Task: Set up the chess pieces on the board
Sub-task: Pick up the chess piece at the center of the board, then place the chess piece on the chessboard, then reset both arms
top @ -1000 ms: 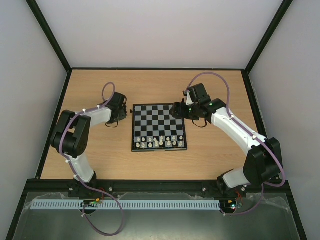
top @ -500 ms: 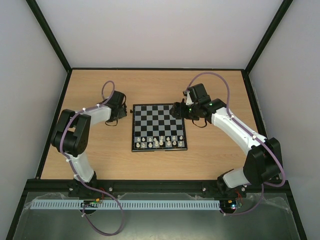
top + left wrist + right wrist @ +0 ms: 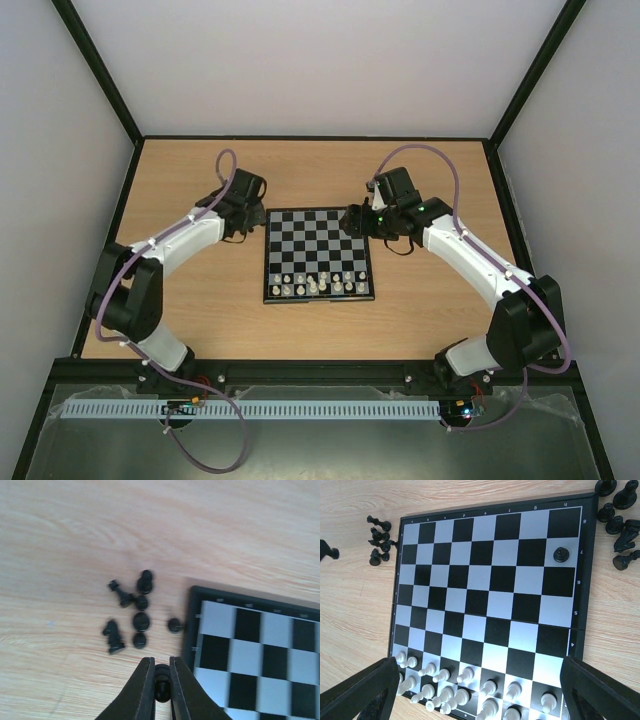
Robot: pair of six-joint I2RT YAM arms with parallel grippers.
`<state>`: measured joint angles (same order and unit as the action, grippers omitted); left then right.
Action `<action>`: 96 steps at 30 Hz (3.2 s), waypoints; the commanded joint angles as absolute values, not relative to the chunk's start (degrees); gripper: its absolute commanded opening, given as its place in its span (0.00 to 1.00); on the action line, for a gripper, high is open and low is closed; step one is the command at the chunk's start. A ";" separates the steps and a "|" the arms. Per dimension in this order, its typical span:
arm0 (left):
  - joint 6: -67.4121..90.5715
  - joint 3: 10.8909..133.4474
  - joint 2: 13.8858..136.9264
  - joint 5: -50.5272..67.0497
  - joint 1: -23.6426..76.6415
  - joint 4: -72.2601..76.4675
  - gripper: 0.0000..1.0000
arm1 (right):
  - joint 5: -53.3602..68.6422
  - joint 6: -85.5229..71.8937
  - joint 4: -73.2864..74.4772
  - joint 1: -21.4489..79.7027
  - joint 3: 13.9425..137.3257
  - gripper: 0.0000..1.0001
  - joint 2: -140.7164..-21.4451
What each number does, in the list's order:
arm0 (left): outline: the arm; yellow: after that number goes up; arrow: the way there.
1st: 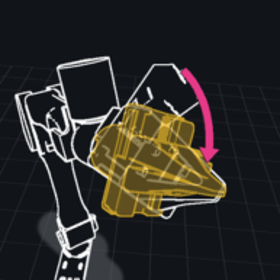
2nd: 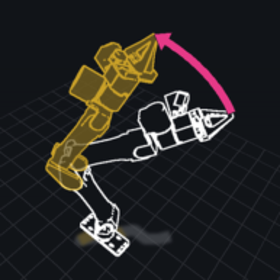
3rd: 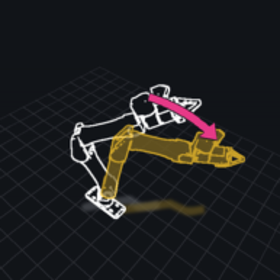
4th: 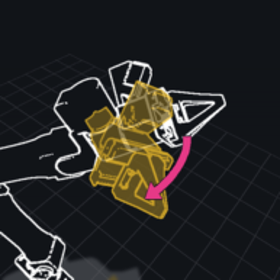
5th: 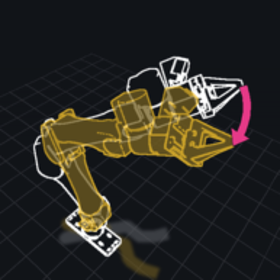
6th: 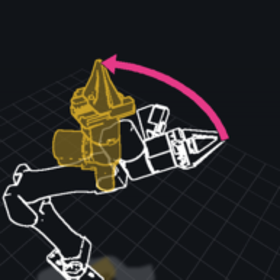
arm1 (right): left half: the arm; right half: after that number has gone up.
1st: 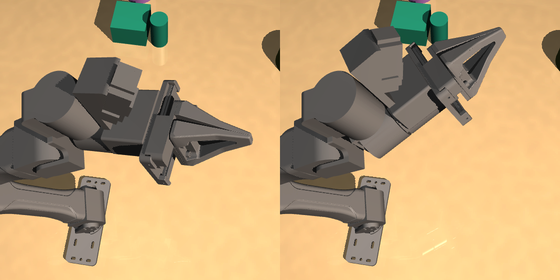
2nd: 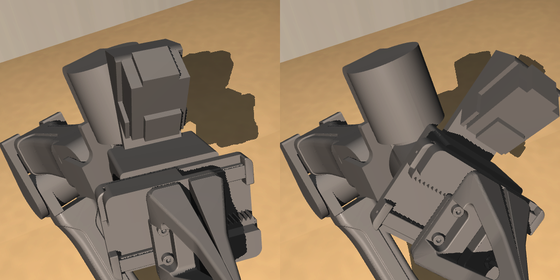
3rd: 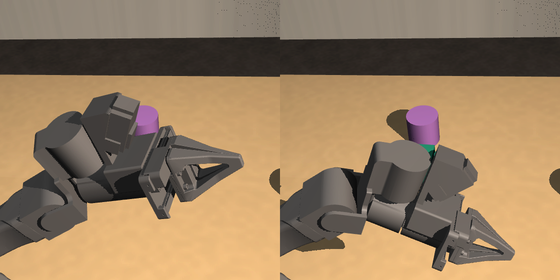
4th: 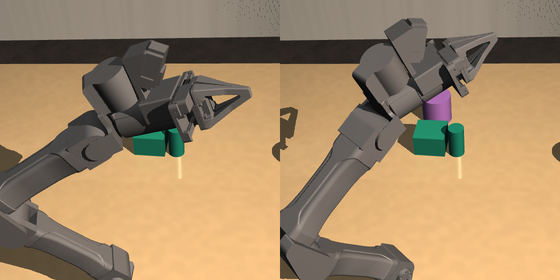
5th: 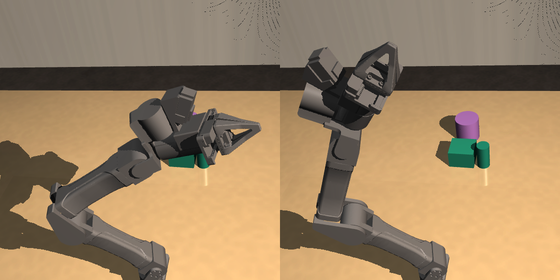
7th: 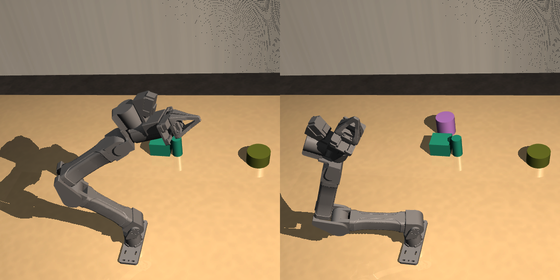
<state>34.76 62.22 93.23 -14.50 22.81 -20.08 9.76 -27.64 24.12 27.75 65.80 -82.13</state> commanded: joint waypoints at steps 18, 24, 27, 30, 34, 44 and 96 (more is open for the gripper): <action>32.29 74.79 104.87 -11.84 31.17 -23.32 0.10 | 6.17 -27.42 26.32 27.95 66.70 0.89 -82.42; 32.29 74.63 106.97 -12.83 30.58 -22.88 0.11 | 6.26 -27.29 26.26 27.95 66.66 0.89 -82.70; 32.21 74.45 107.75 -12.79 29.90 -22.28 0.11 | 6.34 -27.33 26.20 27.95 66.70 0.89 -82.88; 32.25 74.19 108.35 -12.40 29.14 -21.58 0.11 | 6.42 -27.33 26.19 27.95 66.56 0.89 -83.05; 32.16 73.93 108.74 -12.39 28.49 -21.15 0.11 | 6.48 -27.32 26.14 27.95 66.57 0.89 -83.06; 32.10 73.07 109.99 -11.41 28.48 -19.89 0.11 | 6.53 -27.33 25.92 27.95 66.39 0.89 -83.32; 32.73 71.62 94.06 -16.48 30.88 -22.87 0.74 | 5.45 -27.55 25.80 27.95 67.24 0.99 -84.56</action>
